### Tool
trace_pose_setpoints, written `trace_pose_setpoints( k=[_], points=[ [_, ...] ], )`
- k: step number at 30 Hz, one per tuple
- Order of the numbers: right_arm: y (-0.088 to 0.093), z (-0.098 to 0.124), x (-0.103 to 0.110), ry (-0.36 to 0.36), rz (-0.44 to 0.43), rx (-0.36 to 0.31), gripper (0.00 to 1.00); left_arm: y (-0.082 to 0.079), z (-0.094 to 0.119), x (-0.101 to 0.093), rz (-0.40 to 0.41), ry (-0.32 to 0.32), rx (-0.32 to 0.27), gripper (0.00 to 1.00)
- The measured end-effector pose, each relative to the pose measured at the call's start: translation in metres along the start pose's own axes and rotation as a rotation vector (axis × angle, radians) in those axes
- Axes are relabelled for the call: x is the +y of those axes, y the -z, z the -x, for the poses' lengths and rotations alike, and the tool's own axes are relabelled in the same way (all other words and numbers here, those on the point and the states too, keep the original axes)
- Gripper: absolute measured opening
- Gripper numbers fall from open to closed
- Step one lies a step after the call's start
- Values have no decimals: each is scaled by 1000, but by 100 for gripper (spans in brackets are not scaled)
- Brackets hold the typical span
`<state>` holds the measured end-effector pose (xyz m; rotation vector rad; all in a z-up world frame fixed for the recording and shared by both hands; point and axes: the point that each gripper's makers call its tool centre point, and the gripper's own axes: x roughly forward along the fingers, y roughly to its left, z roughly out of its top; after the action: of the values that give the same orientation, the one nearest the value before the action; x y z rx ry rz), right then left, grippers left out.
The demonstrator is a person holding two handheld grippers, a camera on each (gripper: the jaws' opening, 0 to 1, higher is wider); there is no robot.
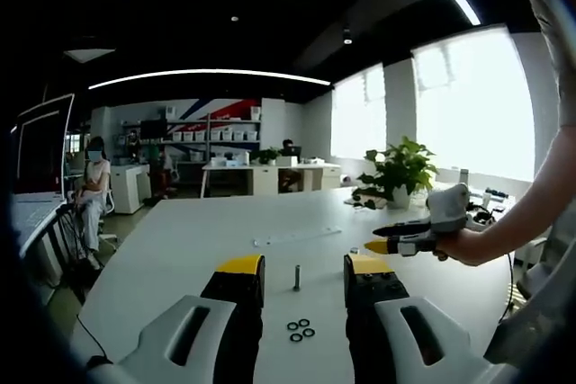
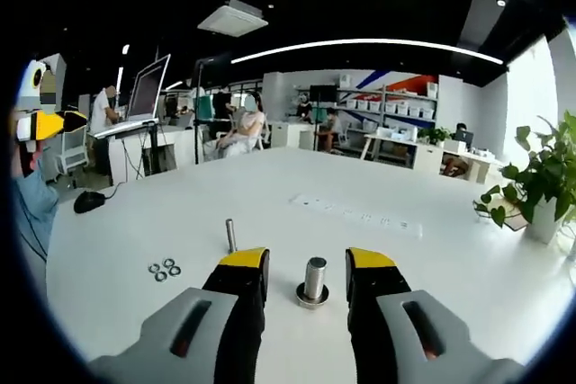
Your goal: Place the washer onto the threaded stud by aligning its center hole with the stud, sliding it down to the base, and recovering from edge contact or off-axis alignment until the washer reaches the visible bottom stop.
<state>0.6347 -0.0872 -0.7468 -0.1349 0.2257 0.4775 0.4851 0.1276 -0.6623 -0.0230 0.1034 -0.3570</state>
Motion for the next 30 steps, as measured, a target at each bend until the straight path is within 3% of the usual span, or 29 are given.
trace_pose_setpoints(
  k=[10, 16, 30],
  points=[
    [-18, 51, -3, 64, -41, -7, 36, -14, 13, 10, -15, 7, -3, 34],
    [-20, 68, -3, 89, -78, -15, 36, -25, 20, 18, -16, 1, -12, 34],
    [-41, 112, 19, 113, -92, -39, 37, -50, 42, 26, -29, 8, -35, 34]
  ],
)
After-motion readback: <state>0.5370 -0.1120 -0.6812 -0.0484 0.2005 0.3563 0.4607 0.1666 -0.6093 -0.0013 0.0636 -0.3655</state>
